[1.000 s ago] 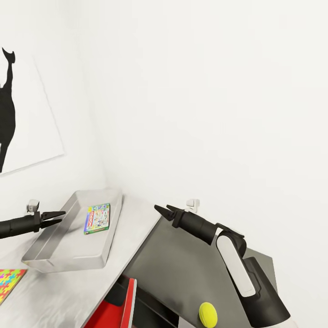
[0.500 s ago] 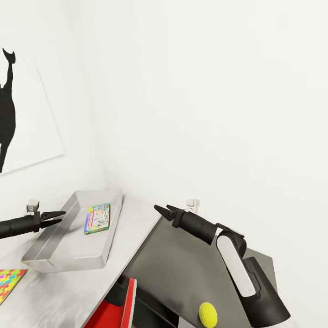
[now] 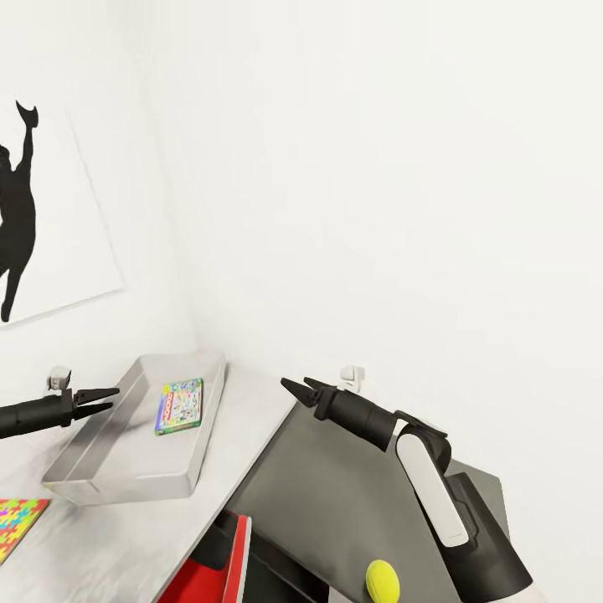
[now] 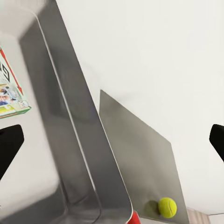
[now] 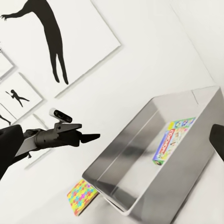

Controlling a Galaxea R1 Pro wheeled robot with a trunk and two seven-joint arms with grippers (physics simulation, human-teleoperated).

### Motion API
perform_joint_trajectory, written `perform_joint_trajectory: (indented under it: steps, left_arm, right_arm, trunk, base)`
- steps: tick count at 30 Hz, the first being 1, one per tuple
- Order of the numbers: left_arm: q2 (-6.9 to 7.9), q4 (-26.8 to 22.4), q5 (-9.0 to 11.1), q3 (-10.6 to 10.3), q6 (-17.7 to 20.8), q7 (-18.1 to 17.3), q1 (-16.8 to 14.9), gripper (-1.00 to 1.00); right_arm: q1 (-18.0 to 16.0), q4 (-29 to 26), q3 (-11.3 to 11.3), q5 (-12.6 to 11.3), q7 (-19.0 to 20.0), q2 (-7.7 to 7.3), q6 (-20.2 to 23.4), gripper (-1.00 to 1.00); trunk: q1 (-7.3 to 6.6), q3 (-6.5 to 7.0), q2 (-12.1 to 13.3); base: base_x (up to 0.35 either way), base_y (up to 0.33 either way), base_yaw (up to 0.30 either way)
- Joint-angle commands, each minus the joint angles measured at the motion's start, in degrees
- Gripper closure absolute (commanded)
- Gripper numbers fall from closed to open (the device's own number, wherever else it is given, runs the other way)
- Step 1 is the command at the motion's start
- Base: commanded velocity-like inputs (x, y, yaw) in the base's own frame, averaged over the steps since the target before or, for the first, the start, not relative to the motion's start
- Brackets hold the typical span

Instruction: Put all the toys in the child's room - the three board games (two on the bed and one on the table), the two jigsaw puzzles on the table, and the tennis ball on the table - inside the toy box on the table in the child's room.

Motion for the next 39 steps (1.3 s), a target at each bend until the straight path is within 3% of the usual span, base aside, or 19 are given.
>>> perform_joint_trajectory:
  steps: [1,10,14,22,25,27,31,39]
  left_arm:
    - [0.19,0.0,-0.3,0.4,0.6,-0.2,0.0,-1.00]
    - [6.05,0.1,-0.3,0.3,0.5,-0.3,0.0,-1.00]
    - [6.91,0.1,-0.3,0.2,0.6,0.1,0.0,-1.00]
    - [6.22,0.1,-0.2,0.1,0.6,0.3,0.0,-1.00]
    - [4.76,0.1,-0.2,0.2,0.6,0.3,0.0,-1.00]
    - [2.10,0.1,-0.4,0.1,0.7,0.2,0.0,-1.00]
    - [0.23,0.1,-0.5,0.2,0.7,0.1,0.0,-1.00]
    - [0.16,0.1,-0.5,0.3,0.6,-0.4,0.0,-1.00]
  right_arm:
    - [0.0,0.0,-0.1,-0.2,0.0,0.03,0.4,-1.00]
    - [0.0,0.0,0.0,-0.2,0.0,-0.04,0.3,-1.00]
    - [0.0,0.0,0.0,-0.2,0.0,0.01,0.3,-1.00]
    - [0.0,0.0,0.1,-0.2,0.0,0.03,0.3,-1.00]
    - [0.0,0.0,0.1,-0.2,-0.1,0.03,0.3,-1.00]
    - [0.0,0.0,0.1,-0.2,-0.1,0.03,0.3,-1.00]
    - [0.0,0.1,0.1,-0.2,-0.1,0.03,0.3,-1.00]
    - [0.0,0.1,0.1,-0.2,-0.1,0.03,0.3,-1.00]
  trunk:
    - [0.01,0.01,-0.1]
    - [0.01,0.86,-0.1]
    - [0.01,1.24,-0.1]
    - [0.01,2.00,-0.1]
    - [0.01,2.28,-0.1]
    - [0.01,2.47,-0.1]
    - [0.01,2.84,-0.1]
    - [0.01,3.60,-0.1]
  base:
    - [0.000,0.000,0.000]
    - [0.000,0.000,0.000]
    - [0.000,0.000,0.000]
    - [0.000,-0.002,0.000]
    - [0.000,-0.115,0.000]
    - [0.000,-0.177,0.000]
    - [0.000,-0.086,0.000]
    - [-0.021,-0.014,0.000]
